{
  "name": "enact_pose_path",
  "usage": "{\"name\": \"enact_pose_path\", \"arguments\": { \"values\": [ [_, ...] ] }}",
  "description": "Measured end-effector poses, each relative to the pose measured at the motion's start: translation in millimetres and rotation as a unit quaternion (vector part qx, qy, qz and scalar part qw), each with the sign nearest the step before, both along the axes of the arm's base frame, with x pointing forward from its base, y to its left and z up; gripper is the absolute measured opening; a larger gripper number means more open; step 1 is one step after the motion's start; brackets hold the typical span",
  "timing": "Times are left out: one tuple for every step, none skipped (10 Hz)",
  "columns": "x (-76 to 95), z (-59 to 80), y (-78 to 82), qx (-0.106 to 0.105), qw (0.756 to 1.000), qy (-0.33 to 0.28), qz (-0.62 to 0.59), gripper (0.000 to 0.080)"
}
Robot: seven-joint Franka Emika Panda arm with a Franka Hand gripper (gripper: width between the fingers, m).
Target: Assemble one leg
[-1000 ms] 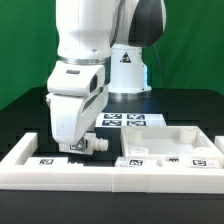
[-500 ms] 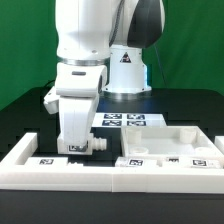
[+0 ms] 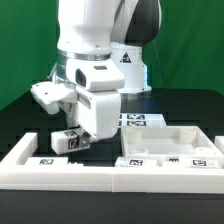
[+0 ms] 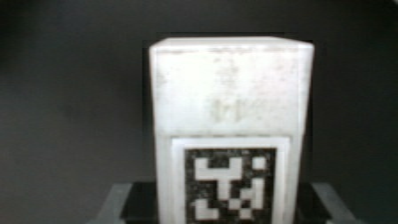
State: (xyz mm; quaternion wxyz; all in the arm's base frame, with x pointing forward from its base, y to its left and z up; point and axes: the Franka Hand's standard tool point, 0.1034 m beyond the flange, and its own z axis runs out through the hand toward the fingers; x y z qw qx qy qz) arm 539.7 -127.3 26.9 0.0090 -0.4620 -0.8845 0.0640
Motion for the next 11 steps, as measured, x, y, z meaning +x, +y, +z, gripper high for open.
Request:
{"name": "enact_pose_path", "arguments": {
  "values": [
    [-0.4,-0.3,-1.3,-0.001,1.000,0.003,0.026,0.0287],
    [-1.4,-0.6,-2.5,-0.003,0.998,0.009,0.065,0.0287],
    [-7.8,-2.9,1.7,-0.008,0.992,0.020,0.123,0.0287],
    [-13.7,-3.7,9.8,-0.012,0.984,0.028,0.177,0.0287],
    [-17.6,-2.6,14.9,-0.014,0.974,0.035,0.223,0.0287],
    [-19.2,-2.6,19.1,-0.014,0.971,0.042,0.237,0.0287],
    [-19.0,-1.6,20.3,-0.014,0.970,0.042,0.237,0.0287],
    [-18.7,-0.8,18.0,-0.015,0.971,0.042,0.235,0.0401],
    [-19.2,-1.5,17.7,-0.015,0.971,0.042,0.233,0.0401],
    [-19.4,-2.0,17.6,-0.015,0.972,0.042,0.232,0.0542],
    [-19.6,-2.2,17.4,-0.015,0.972,0.042,0.231,0.0627]
  ]
}}
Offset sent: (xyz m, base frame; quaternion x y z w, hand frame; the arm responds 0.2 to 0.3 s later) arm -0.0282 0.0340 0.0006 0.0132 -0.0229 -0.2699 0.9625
